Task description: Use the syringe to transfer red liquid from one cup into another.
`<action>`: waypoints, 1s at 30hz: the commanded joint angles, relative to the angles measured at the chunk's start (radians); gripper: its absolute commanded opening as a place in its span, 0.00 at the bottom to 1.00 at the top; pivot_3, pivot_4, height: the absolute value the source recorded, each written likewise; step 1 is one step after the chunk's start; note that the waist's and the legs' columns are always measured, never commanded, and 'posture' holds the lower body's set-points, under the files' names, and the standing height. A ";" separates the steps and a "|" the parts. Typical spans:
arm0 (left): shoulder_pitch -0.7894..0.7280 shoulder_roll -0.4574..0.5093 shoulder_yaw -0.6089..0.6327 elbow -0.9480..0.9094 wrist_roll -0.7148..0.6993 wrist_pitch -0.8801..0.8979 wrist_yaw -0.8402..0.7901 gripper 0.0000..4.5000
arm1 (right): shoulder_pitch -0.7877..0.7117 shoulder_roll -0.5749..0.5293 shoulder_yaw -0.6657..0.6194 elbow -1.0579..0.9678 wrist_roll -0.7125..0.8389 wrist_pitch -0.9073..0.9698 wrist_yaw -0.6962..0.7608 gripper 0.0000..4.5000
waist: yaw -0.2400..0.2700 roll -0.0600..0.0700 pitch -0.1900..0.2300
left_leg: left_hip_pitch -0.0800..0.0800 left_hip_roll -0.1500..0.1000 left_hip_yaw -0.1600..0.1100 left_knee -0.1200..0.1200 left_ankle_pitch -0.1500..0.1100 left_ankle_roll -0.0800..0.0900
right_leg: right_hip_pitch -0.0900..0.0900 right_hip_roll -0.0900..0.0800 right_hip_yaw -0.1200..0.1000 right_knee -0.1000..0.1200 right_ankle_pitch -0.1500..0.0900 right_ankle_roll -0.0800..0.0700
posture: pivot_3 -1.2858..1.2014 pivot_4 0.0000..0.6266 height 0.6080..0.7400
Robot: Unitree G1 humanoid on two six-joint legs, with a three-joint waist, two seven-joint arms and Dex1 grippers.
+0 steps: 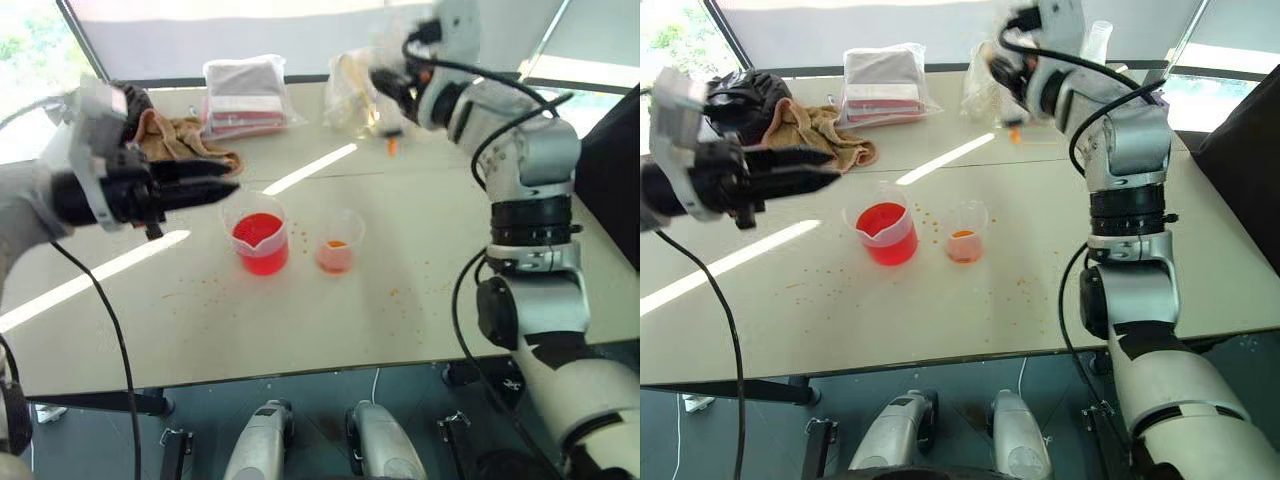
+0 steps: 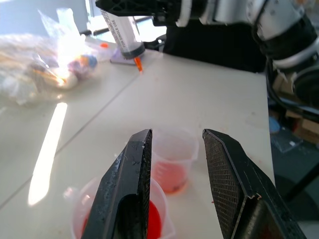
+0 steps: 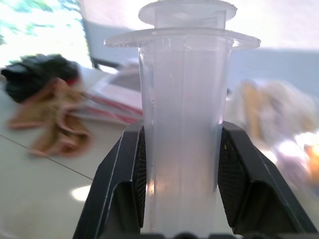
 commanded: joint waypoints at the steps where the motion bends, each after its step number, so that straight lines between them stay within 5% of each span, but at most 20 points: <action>1: -0.079 0.024 0.071 0.042 -0.071 0.065 0.028 0.38 | 0.013 0.103 -0.034 -0.149 0.166 -0.020 0.071 0.30 | 0.002 0.000 0.000 | 0.000 0.000 0.000 0.000 0.000 0.000 | 0.000 0.000 0.000 0.000 0.000 0.000 | 0.52 0.24 0.97; 8: -0.029 0.130 0.139 0.021 -0.065 0.138 0.009 0.38 | 0.133 0.329 0.057 -0.206 0.260 -0.140 0.151 0.30 | 0.005 0.000 0.000 | 0.000 0.000 0.000 0.000 0.001 -0.002 | 0.000 -0.001 0.000 0.001 0.000 0.000 | 0.52 0.24 0.97; 19: 0.013 0.110 0.219 -0.055 -0.163 0.210 0.109 0.38 | 0.362 0.366 0.270 -0.096 0.046 -0.490 0.249 0.30 | 0.004 -0.001 -0.001 | 0.001 -0.001 -0.001 0.000 0.003 -0.006 | 0.000 -0.002 0.000 0.003 0.000 0.000 | 0.52 0.24 0.97; 30: -0.004 0.050 0.129 -0.063 -0.156 0.170 0.135 0.38 | 0.421 0.386 0.297 0.021 -0.055 -0.652 0.222 0.30 | 0.005 -0.001 -0.001 | 0.002 -0.001 -0.002 0.000 0.004 -0.007 | 0.000 -0.002 0.000 0.004 0.000 0.000 | 0.52 0.24 0.97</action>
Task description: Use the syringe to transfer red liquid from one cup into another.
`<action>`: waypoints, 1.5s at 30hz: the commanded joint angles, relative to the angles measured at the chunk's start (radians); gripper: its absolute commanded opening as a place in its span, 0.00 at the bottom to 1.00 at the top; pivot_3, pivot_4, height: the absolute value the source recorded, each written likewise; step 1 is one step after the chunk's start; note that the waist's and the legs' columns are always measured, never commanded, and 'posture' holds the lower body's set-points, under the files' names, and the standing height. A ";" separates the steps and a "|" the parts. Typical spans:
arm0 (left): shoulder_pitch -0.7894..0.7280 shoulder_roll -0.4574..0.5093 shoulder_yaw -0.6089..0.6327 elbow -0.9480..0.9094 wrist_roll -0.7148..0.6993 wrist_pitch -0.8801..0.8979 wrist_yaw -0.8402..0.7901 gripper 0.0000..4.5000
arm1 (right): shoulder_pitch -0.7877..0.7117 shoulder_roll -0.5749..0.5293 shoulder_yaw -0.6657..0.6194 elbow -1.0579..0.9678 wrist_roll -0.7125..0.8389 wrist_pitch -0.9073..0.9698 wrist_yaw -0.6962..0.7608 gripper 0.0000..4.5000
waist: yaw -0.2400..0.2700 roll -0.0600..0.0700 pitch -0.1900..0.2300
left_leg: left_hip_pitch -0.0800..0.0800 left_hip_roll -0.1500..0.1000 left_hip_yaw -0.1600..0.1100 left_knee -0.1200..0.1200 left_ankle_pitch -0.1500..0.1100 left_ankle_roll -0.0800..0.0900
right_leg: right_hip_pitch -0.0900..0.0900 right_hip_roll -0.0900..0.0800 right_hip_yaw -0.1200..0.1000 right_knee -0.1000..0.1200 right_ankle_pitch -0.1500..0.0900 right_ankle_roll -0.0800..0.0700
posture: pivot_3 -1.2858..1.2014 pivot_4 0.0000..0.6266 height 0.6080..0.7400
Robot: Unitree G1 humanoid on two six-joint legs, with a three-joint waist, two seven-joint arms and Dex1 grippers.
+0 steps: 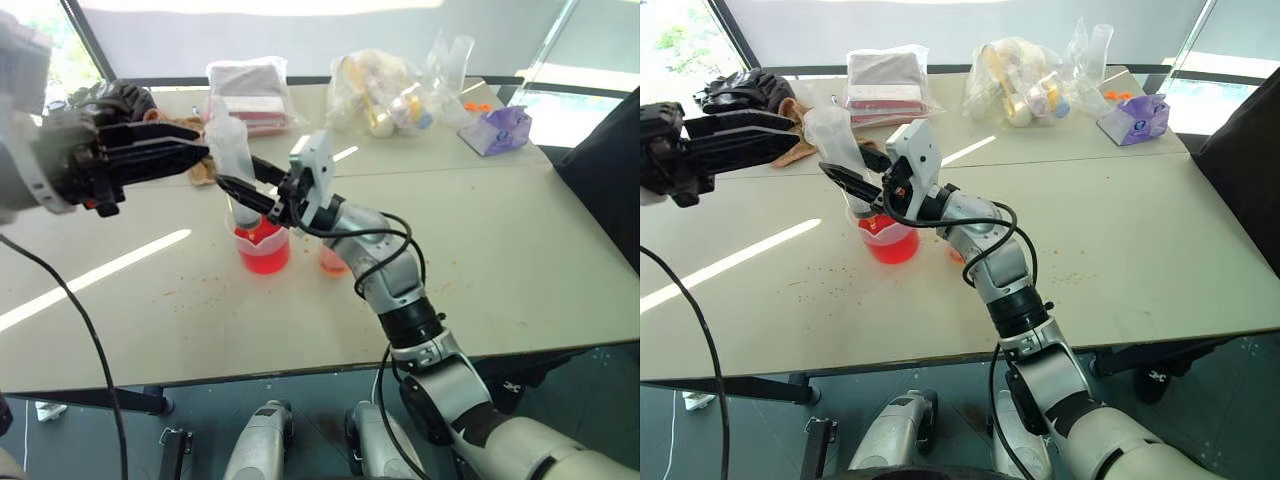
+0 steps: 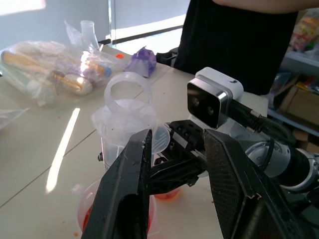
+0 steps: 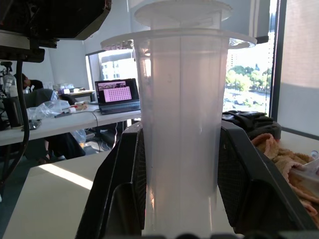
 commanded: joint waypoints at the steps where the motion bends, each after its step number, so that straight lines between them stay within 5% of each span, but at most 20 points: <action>1: -0.019 -0.017 -0.038 0.014 0.051 -0.051 -0.013 0.38 | 0.008 0.017 0.013 0.013 -0.032 -0.066 -0.006 0.30 | 0.001 0.000 0.000 | 0.000 0.000 0.000 0.000 0.000 0.000 | 0.000 0.000 0.000 0.000 0.000 0.000 | 0.52 0.24 0.97; 17: -0.012 -0.073 -0.167 0.066 0.277 -0.192 -0.109 0.38 | 0.054 0.020 0.041 0.071 -0.106 -0.174 -0.008 0.30 | 0.001 0.000 0.000 | 0.000 0.000 0.000 0.000 0.001 -0.001 | 0.000 0.001 0.000 0.002 0.000 0.000 | 0.52 0.24 0.97; 37: -0.102 -0.223 -0.260 0.086 0.360 -0.207 -0.123 0.38 | 0.024 0.032 0.034 0.175 -0.153 -0.224 -0.024 0.30 | 0.000 0.000 0.000 | 0.001 0.000 0.000 0.002 0.002 -0.003 | -0.002 0.001 0.000 0.007 0.000 0.000 | 0.52 0.24 0.97; 45: -0.095 -0.239 -0.258 0.080 0.394 -0.209 -0.127 0.00 | 0.025 0.034 0.035 0.184 -0.156 -0.234 -0.020 0.30 | 0.000 0.000 0.000 | 0.001 0.000 0.000 0.002 0.002 -0.003 | -0.001 0.001 0.000 0.008 0.000 0.000 | 0.52 0.24 0.97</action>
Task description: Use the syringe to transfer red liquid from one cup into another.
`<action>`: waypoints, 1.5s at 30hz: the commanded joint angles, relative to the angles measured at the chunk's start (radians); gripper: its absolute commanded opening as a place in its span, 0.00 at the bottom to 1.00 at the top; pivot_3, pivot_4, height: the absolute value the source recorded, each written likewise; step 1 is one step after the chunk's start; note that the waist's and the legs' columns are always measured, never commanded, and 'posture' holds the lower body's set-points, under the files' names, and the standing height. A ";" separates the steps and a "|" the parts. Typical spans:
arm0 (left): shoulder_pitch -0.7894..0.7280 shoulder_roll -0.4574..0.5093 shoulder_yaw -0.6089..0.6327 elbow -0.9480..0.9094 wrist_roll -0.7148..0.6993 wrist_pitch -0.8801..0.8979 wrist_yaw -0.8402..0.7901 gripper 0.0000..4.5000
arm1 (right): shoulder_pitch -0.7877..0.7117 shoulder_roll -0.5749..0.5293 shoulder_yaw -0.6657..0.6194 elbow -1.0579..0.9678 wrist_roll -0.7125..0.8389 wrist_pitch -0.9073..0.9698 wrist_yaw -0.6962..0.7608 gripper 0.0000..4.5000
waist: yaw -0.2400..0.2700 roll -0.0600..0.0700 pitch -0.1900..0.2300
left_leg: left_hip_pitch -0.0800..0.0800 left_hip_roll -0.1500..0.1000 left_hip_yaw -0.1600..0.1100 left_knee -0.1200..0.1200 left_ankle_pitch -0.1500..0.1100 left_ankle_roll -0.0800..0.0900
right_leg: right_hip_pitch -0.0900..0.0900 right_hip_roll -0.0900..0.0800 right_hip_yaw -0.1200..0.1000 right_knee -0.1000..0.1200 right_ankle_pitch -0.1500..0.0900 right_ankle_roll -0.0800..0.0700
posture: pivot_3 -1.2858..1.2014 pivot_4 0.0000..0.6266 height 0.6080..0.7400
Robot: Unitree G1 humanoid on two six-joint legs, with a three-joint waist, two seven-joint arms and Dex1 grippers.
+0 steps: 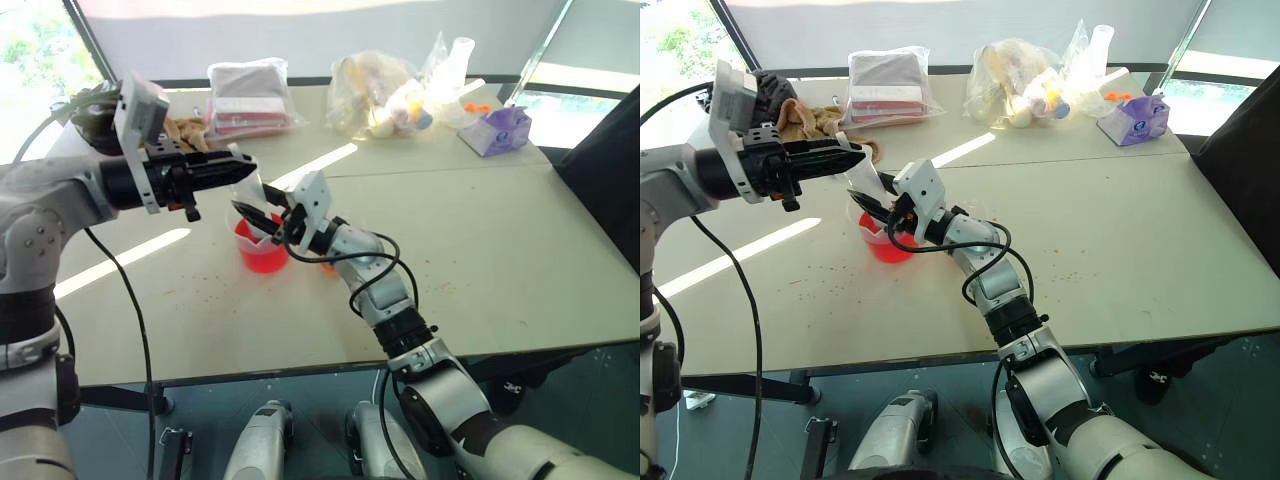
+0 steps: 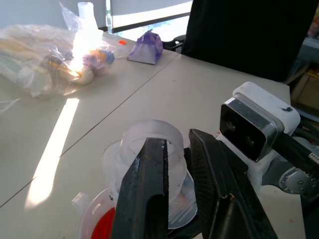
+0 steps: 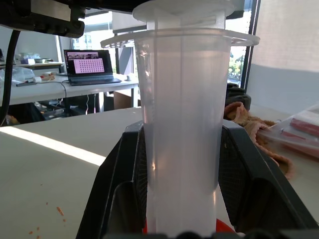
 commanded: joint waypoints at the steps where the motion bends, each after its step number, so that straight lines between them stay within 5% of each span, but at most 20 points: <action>1: -0.023 -0.007 0.004 -0.031 -0.001 -0.016 -0.009 0.00 | -0.025 0.025 0.012 -0.016 -0.001 -0.012 0.005 0.30 | 0.000 0.000 0.000 | 0.000 0.000 0.000 0.000 0.000 0.000 | 0.000 0.000 0.000 0.000 0.000 0.000 | 0.52 0.24 0.97; 19: -0.206 -0.048 0.020 0.085 0.051 -0.049 -0.002 0.00 | 0.020 0.043 0.035 -0.036 0.009 0.057 0.024 0.30 | 0.000 0.000 0.000 | 0.000 0.000 -0.001 0.000 0.000 -0.001 | 0.000 0.000 0.000 0.001 0.000 0.000 | 0.52 0.24 0.97; 40: -0.202 -0.036 0.013 0.089 0.077 -0.045 -0.017 0.00 | 0.037 0.051 0.047 -0.047 -0.003 0.044 0.024 0.30 | 0.000 0.000 0.000 | 0.000 0.000 -0.001 0.000 0.001 -0.001 | 0.000 0.000 0.000 0.001 0.000 0.000 | 0.52 0.24 0.97; 45: -0.160 -0.031 0.024 0.057 0.064 -0.023 -0.008 0.31 | 0.009 0.047 0.016 -0.070 0.009 0.061 -0.001 0.30 | 0.000 0.000 0.000 | 0.000 0.000 -0.001 0.000 0.001 -0.001 | 0.000 0.000 0.000 0.001 0.000 0.000 | 0.52 0.24 0.97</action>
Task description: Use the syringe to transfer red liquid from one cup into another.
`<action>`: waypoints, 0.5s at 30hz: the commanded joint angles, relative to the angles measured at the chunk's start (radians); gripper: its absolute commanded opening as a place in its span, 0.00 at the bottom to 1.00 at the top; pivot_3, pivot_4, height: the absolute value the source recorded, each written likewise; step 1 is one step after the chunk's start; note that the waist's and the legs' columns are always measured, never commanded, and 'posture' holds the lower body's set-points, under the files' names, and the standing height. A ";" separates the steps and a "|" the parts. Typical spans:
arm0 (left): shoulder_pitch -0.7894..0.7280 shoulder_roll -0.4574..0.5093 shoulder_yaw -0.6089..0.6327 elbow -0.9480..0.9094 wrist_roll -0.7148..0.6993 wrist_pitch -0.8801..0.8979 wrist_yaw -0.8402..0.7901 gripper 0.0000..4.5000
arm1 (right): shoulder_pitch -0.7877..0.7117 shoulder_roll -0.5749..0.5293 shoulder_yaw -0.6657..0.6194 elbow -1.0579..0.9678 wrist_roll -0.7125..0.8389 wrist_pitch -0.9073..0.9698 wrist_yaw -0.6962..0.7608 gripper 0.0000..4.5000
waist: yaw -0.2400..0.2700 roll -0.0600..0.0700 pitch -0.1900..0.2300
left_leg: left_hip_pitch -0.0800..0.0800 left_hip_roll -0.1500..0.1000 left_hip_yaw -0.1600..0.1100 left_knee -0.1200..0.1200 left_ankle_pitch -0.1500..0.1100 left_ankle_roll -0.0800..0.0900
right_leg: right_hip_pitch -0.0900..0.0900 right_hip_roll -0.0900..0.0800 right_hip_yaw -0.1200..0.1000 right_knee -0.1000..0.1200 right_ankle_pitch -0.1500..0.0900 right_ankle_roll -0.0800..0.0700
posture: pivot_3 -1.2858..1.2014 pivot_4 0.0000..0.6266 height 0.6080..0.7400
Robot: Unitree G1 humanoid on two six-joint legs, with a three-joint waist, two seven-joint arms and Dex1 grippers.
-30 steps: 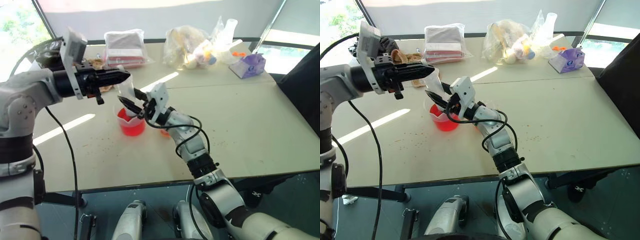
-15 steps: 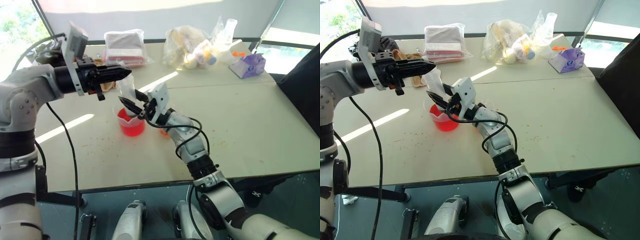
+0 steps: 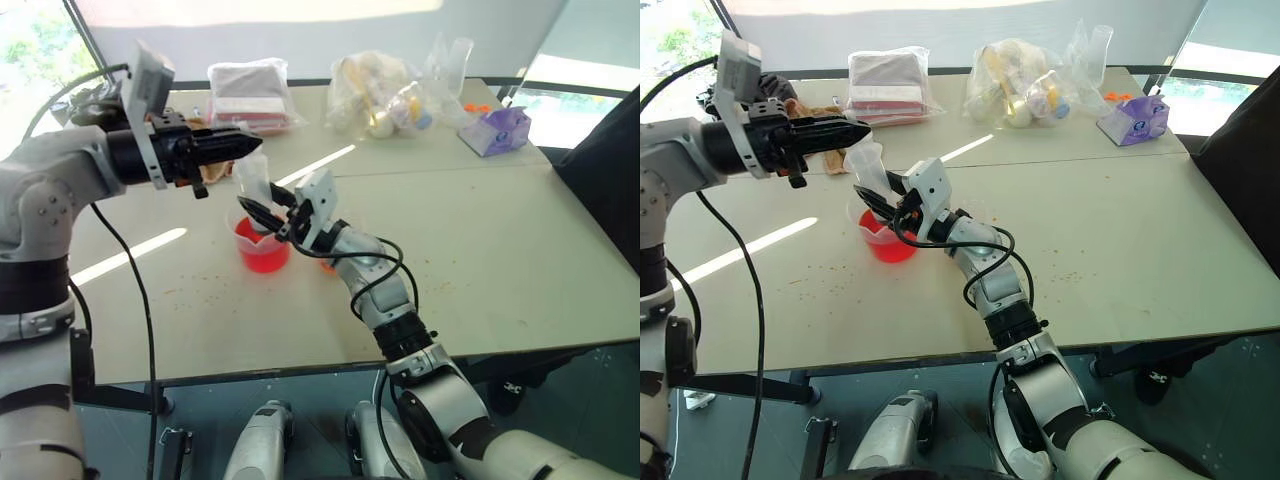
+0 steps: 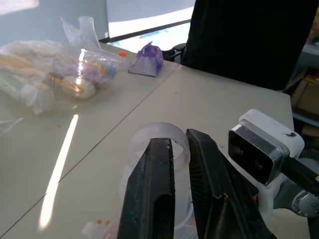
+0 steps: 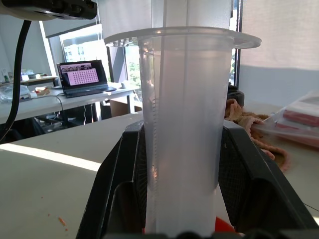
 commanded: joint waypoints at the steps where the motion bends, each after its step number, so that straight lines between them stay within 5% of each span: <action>1: -0.013 0.015 0.064 -0.051 -0.002 -0.030 0.023 0.35 | -0.020 0.021 0.048 -0.044 -0.011 0.016 0.018 0.30 | 0.000 0.000 0.000 | 0.000 0.000 0.000 0.000 0.000 0.000 | 0.000 0.000 0.000 0.000 0.000 0.000 | 0.52 0.24 0.97; 5: 0.026 0.028 0.074 -0.073 0.001 -0.040 0.014 0.52 | -0.022 0.020 0.045 -0.062 -0.009 0.025 0.015 0.30 | 0.000 0.000 0.000 | 0.000 0.000 0.000 0.000 0.000 0.000 | 0.000 0.000 0.000 0.000 0.000 0.000 | 0.52 0.24 0.97; 15: 0.131 0.050 0.184 -0.143 -0.023 -0.014 0.078 0.52 | -0.058 0.025 0.018 -0.124 0.014 0.048 -0.005 0.30 | 0.000 0.000 0.000 | 0.000 0.000 0.000 0.000 0.000 0.000 | 0.000 0.000 0.000 0.000 0.000 0.000 | 0.52 0.24 0.97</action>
